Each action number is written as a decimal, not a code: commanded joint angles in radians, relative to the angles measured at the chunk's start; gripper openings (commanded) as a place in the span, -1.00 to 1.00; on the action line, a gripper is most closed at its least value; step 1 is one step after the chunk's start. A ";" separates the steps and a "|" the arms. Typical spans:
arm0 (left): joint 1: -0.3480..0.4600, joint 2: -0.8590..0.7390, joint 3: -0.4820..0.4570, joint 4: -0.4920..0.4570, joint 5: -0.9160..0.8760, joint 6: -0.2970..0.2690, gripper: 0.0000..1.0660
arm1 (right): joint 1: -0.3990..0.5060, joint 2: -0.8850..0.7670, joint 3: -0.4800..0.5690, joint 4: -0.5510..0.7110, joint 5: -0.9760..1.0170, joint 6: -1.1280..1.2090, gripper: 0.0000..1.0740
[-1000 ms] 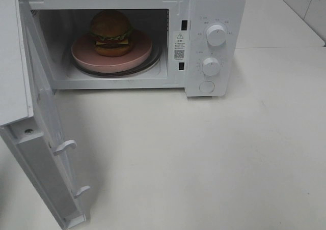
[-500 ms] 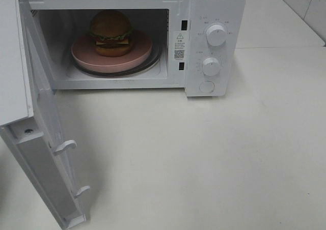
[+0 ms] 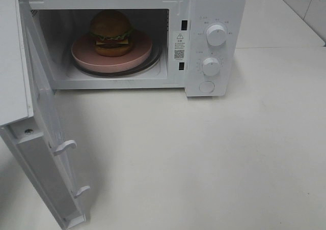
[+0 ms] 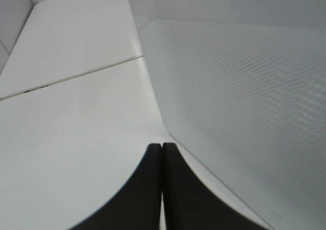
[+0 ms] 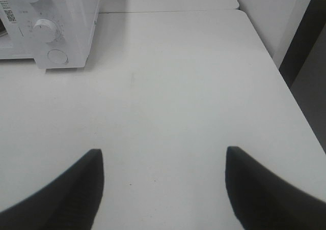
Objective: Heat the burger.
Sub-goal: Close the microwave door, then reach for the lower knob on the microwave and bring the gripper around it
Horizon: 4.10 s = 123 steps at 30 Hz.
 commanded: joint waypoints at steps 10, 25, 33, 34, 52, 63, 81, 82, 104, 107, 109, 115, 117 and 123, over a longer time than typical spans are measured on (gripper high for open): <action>0.001 0.152 -0.033 0.214 -0.236 -0.143 -1.00 | -0.005 -0.027 0.004 -0.002 -0.001 -0.011 0.24; -0.024 0.317 -0.203 0.321 -0.316 -0.303 -1.00 | -0.005 -0.027 0.004 -0.002 -0.001 -0.011 0.24; -0.141 0.429 -0.293 0.239 -0.308 -0.280 -1.00 | -0.005 -0.027 0.004 -0.002 -0.001 -0.011 0.24; -0.165 0.457 -0.312 0.208 -0.309 -0.254 -1.00 | -0.005 -0.027 0.004 -0.002 -0.001 -0.011 0.24; -0.356 0.606 -0.463 0.013 -0.317 -0.196 -1.00 | -0.005 -0.027 0.004 -0.002 -0.001 -0.011 0.24; -0.461 0.690 -0.556 -0.121 -0.316 -0.135 -1.00 | -0.005 -0.027 0.004 -0.002 -0.001 -0.011 0.24; -0.570 0.862 -0.789 -0.257 -0.315 -0.116 -1.00 | -0.005 -0.027 0.004 -0.002 -0.001 -0.011 0.24; -0.570 0.862 -0.789 -0.257 -0.315 -0.116 -1.00 | -0.005 -0.027 0.004 -0.002 -0.001 -0.011 0.24; -0.584 0.940 -0.970 -0.256 -0.263 -0.126 -1.00 | -0.005 -0.027 0.004 -0.002 -0.001 -0.011 0.24; -0.598 0.910 -0.953 -0.193 -0.231 -0.128 -1.00 | -0.005 -0.027 0.004 -0.002 -0.001 -0.011 0.24; -0.607 0.887 -0.929 -0.162 -0.219 -0.128 -1.00 | -0.005 -0.027 0.004 -0.002 -0.001 -0.011 0.24; -0.647 0.802 -0.820 -0.143 -0.142 -0.128 -0.97 | -0.005 -0.027 0.004 -0.002 -0.001 -0.011 0.24; -0.663 0.775 -0.797 -0.143 -0.047 -0.128 -0.77 | -0.005 -0.027 0.004 -0.002 -0.001 -0.011 0.24; -0.708 0.717 -0.784 -0.143 0.303 -0.128 0.61 | -0.005 -0.027 0.004 -0.002 -0.001 -0.011 0.24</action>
